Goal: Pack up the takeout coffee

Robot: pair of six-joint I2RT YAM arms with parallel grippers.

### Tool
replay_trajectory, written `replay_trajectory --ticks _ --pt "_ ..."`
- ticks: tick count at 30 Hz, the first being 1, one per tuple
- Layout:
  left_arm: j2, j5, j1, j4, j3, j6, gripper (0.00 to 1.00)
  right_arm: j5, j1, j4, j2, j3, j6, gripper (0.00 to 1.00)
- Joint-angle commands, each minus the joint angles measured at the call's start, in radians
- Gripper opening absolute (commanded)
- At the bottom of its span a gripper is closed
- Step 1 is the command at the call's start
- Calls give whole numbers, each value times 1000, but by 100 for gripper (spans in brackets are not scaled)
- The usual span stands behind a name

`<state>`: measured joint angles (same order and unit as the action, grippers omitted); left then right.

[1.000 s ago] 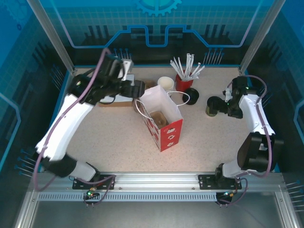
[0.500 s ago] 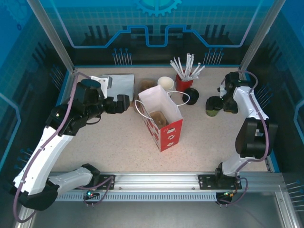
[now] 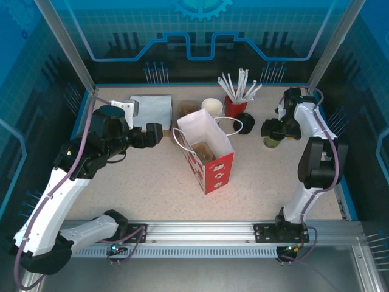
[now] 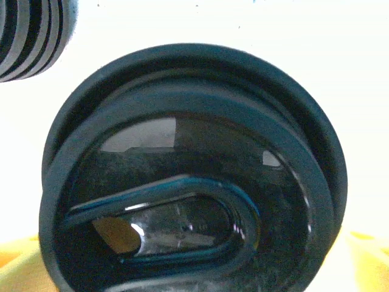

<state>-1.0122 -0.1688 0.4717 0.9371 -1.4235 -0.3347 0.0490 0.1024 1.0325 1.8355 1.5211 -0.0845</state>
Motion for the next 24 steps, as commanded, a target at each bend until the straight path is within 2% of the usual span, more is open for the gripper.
replay_trajectory --ticks 1,16,24 --pt "8 -21 -8 5 -3 -8 99 -8 -12 42 50 54 21 100" --pt "-10 -20 -8 8 -17 6 99 30 -25 102 178 187 42 100" --pt "-15 -18 -8 7 -17 13 99 28 -26 119 194 203 46 96"
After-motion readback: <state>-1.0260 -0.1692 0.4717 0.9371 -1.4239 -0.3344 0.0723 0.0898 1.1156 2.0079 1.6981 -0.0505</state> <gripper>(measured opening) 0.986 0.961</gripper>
